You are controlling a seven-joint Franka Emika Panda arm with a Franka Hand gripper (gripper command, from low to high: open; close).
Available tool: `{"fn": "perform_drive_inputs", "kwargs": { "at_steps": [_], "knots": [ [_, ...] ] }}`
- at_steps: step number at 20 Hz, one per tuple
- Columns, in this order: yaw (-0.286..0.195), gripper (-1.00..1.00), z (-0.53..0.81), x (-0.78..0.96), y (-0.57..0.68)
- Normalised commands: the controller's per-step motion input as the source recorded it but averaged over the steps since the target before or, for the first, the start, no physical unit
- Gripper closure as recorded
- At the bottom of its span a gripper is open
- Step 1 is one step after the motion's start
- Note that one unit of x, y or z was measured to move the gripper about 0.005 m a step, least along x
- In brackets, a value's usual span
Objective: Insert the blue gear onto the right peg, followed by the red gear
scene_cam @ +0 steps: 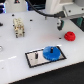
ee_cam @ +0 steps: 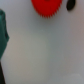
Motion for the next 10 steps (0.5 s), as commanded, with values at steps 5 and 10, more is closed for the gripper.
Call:
{"fn": "perform_drive_inputs", "kwargs": {
  "at_steps": [5, 10],
  "knots": [
    [0.000, -1.00, -0.26, -0.06, -0.02],
    [0.000, -1.00, -0.34, -0.12, 0.00]
  ]
}}
